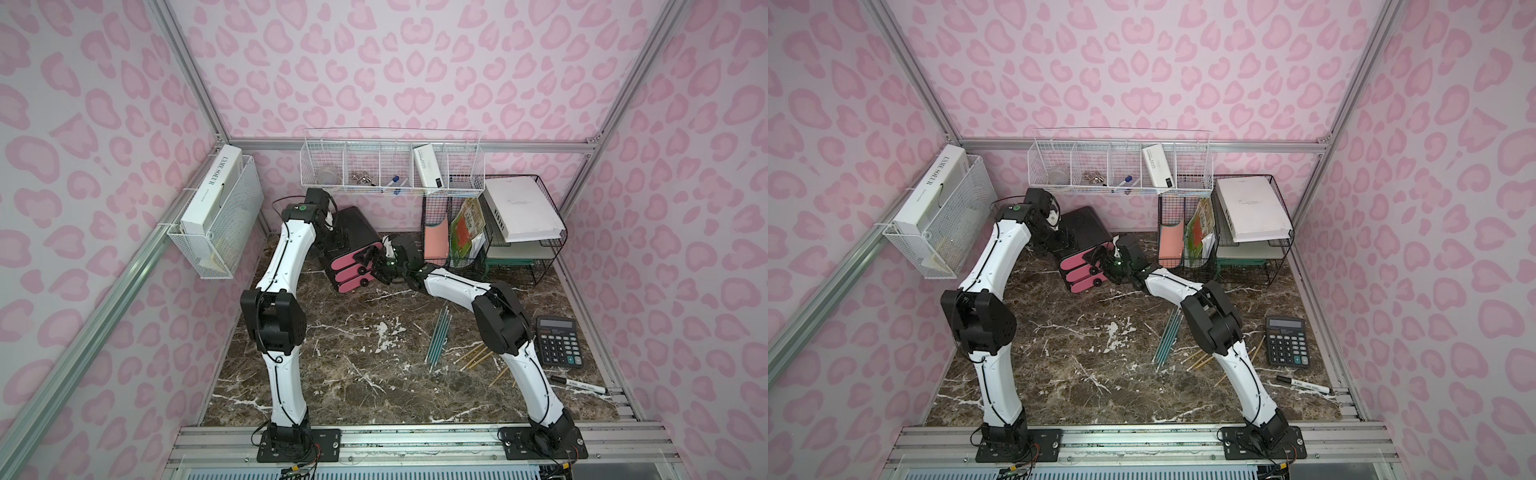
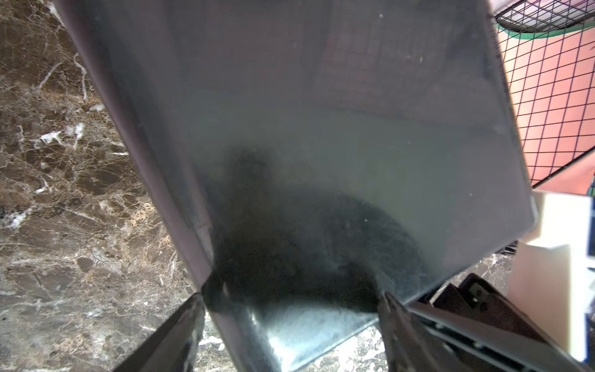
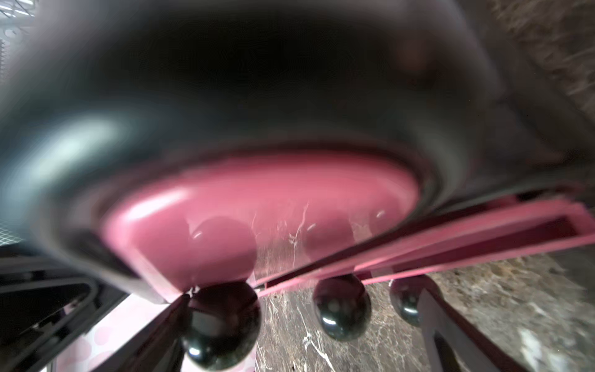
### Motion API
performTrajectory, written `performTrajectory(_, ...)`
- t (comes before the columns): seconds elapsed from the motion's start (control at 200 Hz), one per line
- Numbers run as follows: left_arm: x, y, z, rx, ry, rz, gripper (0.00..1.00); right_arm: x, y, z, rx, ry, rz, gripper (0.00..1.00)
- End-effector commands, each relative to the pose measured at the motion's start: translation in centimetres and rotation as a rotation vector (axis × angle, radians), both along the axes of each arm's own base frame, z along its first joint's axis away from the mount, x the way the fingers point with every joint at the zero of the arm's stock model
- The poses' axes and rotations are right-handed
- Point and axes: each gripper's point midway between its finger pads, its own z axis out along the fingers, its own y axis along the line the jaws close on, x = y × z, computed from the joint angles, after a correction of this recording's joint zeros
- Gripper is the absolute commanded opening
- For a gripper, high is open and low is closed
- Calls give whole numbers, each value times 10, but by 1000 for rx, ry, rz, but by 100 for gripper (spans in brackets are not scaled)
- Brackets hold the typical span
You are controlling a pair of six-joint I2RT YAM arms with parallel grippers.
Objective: Please place the pencils in the drawer according to their color
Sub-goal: Close the drawer in the storage box.
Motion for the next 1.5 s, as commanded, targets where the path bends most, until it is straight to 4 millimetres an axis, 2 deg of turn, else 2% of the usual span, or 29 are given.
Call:
performTrajectory(0.0,-36,10,-27,61,186,-2,83,-5,-3,-8,-25,31,8,100)
performTrajectory(0.13,-33,10,-21,56,172,5,84,-15,-11,4,18,8,4,100)
performTrajectory(0.155,-32,11,-19,54,166,7,84,-18,-12,-1,22,13,4,100)
performTrajectory(0.175,-31,10,-17,51,163,7,84,-20,-14,12,41,-1,4,100)
performTrajectory(0.235,-29,11,-13,48,153,10,84,-26,-18,17,67,-9,5,100)
performTrajectory(0.375,-27,11,-6,40,134,12,84,-37,-25,13,105,2,11,100)
performTrajectory(0.485,-27,12,-7,42,139,10,84,-41,-26,5,124,17,16,99)
performTrajectory(0.705,-29,12,-7,40,146,9,84,-29,-15,6,126,17,13,98)
performTrajectory(0.78,-29,11,-7,38,144,9,84,-21,-8,16,133,7,15,98)
performTrajectory(0.785,-29,11,-7,38,144,9,84,-21,-8,8,125,17,14,98)
performTrajectory(0.805,-29,11,-6,38,143,9,84,-18,-5,3,119,23,13,98)
performTrajectory(0.97,-30,12,-3,40,137,10,84,-3,10,-1,110,33,22,98)
performTrajectory(1.2,-27,19,11,53,91,45,86,-3,15,13,126,1,46,98)
performTrajectory(1.4,-20,17,37,27,-4,57,90,-9,12,29,160,-39,64,98)
performTrajectory(1.495,-19,15,47,14,-40,51,91,-12,10,43,186,-69,72,98)
